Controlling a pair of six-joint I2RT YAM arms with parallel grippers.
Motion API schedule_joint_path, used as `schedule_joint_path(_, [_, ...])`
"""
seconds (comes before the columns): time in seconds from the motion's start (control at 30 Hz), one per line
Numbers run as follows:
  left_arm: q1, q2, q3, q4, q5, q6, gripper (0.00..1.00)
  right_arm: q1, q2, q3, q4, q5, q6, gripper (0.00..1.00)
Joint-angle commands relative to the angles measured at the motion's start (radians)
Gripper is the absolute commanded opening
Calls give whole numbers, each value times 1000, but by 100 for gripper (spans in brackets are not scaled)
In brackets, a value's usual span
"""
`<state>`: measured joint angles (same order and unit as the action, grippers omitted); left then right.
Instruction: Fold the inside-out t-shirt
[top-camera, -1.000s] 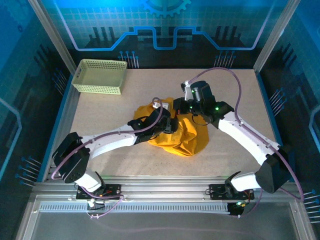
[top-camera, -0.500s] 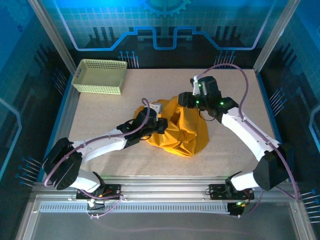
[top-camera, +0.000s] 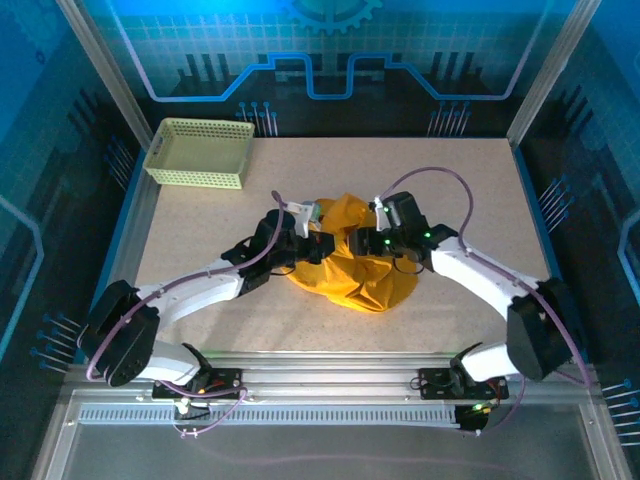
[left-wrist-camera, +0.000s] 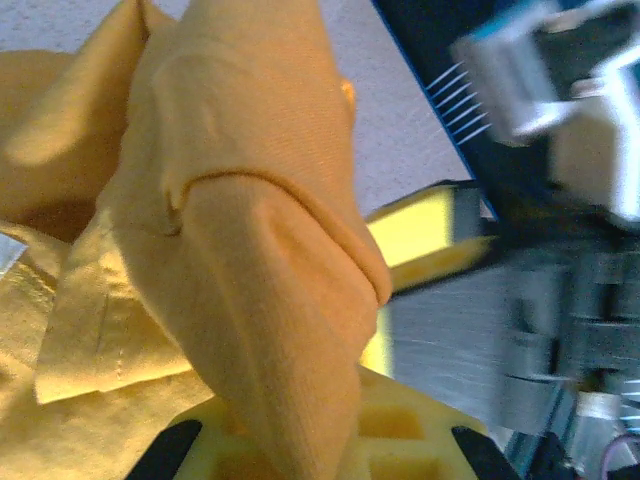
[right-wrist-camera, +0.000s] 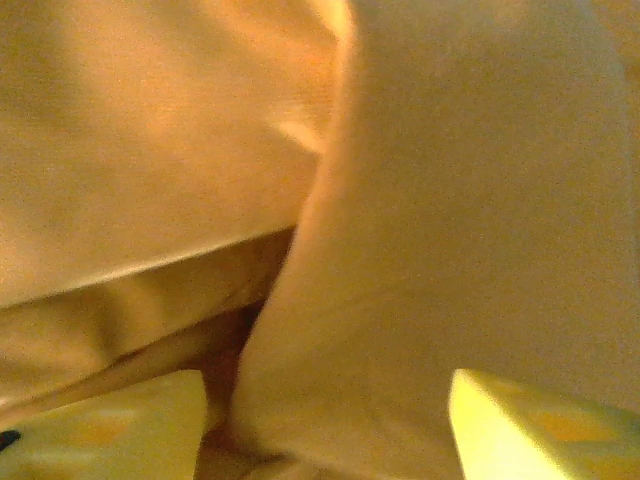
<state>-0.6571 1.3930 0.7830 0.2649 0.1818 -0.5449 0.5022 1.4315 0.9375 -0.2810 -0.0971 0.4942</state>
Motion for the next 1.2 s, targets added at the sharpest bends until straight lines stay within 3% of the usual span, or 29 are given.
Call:
schedule_joint_path(0.0, [5, -51, -21, 42, 66, 26, 0, -3, 77, 62, 46, 54, 30, 54])
schedule_joint_path(0.1, [18, -93, -49, 42, 74, 21, 0, -25, 94, 78, 47, 102, 15, 37])
schedule_joint_path(0.23, [52, -149, -83, 23, 80, 15, 0, -60, 84, 92, -8, 151, -16, 3])
schedule_joint_path(0.27, [64, -163, -92, 15, 76, 16, 0, -67, 65, 86, -26, 167, -28, 0])
schedule_joint_path(0.4, [110, -207, -128, -12, 66, 10, 0, -94, -66, 58, -98, 161, -90, 0])
schedule_joint_path(0.57, [133, -203, -133, -83, -35, 4, 0, -117, -213, 76, -230, 33, -222, 0])
schedule_joint_path(0.7, [137, -81, -55, -146, -42, 37, 1, -124, -151, 115, -254, 2, -245, 0])
schedule_joint_path(0.83, [136, 59, 79, -281, -78, 72, 5, -136, 52, 202, -223, 48, -210, 0])
schedule_joint_path(1.0, [137, 162, 183, -396, -125, 97, 11, -153, 251, 336, -249, 169, -178, 30])
schedule_joint_path(1.1, [136, 172, 175, -374, -80, 99, 16, -113, 198, 337, -273, 227, -196, 47])
schedule_joint_path(1.17, [136, 163, 139, -329, -59, 87, 19, -62, 128, 313, -288, 253, -204, 51])
